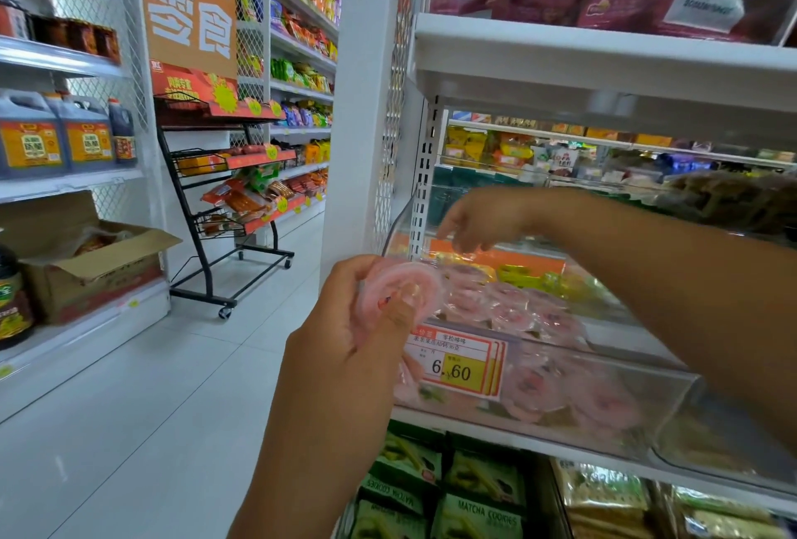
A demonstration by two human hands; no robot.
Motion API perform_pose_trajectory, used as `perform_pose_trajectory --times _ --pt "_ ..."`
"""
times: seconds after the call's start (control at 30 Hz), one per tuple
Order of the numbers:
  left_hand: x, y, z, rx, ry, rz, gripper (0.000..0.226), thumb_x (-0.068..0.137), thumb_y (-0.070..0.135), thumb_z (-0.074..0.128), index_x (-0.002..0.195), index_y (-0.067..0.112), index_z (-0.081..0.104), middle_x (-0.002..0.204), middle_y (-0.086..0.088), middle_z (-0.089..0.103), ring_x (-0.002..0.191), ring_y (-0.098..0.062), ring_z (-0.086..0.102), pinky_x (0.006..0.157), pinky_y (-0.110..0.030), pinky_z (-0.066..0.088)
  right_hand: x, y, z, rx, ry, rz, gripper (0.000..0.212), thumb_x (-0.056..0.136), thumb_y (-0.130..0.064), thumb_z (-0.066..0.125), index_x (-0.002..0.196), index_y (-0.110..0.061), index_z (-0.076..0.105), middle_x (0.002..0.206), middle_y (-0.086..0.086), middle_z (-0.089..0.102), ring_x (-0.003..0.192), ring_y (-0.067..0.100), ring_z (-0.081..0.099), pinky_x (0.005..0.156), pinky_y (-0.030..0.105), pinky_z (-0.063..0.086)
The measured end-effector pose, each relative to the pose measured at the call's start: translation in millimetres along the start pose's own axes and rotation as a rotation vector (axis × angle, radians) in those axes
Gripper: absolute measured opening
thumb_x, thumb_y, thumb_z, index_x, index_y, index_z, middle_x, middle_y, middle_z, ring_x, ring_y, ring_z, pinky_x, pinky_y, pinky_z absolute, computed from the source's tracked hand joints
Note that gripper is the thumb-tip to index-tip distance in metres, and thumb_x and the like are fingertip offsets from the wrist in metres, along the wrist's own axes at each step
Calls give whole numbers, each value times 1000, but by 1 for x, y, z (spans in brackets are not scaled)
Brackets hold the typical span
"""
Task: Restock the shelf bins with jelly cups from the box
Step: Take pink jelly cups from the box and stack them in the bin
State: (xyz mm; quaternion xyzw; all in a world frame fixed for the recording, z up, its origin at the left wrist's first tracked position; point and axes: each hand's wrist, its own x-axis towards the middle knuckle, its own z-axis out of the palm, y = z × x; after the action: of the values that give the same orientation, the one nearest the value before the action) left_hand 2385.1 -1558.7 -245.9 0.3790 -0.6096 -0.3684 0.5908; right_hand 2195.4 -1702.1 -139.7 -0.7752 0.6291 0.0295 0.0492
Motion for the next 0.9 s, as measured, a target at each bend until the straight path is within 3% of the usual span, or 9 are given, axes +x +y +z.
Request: perform_pose_trajectory --times 0.13,0.2,0.37,0.5,0.57,0.63,0.77,0.9 --pt "-2 2 4 40 43 -16 18 83 55 50 98 48 57 81 21 68 59 -5 66 63 -31 51 -68 -32 -19 561 -229 -265 46 87 14 56 121 -17 59 122 7 65 107 22 66 93 33 53" --pt "-3 2 5 47 51 -23 19 84 55 51 100 48 57 81 20 69 61 -4 67 65 -34 53 -95 -42 -15 653 -260 -376 48 84 17 58 120 -13 59 123 8 64 107 29 65 93 41 51" --pt "-6 5 4 40 38 -48 33 82 62 46 109 48 58 83 12 72 64 -3 68 67 -30 53 -108 -57 4 602 28 -448 24 85 -2 68 107 -11 69 100 5 74 86 20 70 75 29 57" --pt "-6 5 -2 -5 -5 -70 28 86 54 50 114 56 52 95 15 73 67 -6 70 76 -37 54 -85 -22 -20 552 169 -242 22 86 -14 69 107 -15 71 100 2 74 93 22 70 81 30 57" --pt "-5 5 -4 -15 -29 -57 21 88 51 49 107 56 55 94 19 71 70 -11 71 78 -45 56 -62 8 -27 326 252 -39 22 87 -17 68 108 -18 71 102 3 73 86 18 70 76 26 57" --pt "-5 5 -5 -26 -43 -36 20 85 53 46 101 53 58 89 17 71 71 -10 70 78 -45 57 -37 38 -20 115 228 164 23 88 -13 67 111 -14 69 104 7 71 85 21 71 77 31 58" --pt "-3 3 -7 -79 -37 11 19 93 35 48 96 46 63 89 15 71 74 -12 70 65 -33 58 -1 74 10 -78 152 323 25 89 -10 66 114 -9 70 103 11 71 84 25 69 70 29 55" --pt "0 -2 -3 -107 -49 6 22 95 30 48 97 45 64 89 17 71 75 -9 70 55 -17 54 13 77 16 -24 178 344 27 91 -6 60 117 -5 64 106 12 68 69 16 60 65 24 52"
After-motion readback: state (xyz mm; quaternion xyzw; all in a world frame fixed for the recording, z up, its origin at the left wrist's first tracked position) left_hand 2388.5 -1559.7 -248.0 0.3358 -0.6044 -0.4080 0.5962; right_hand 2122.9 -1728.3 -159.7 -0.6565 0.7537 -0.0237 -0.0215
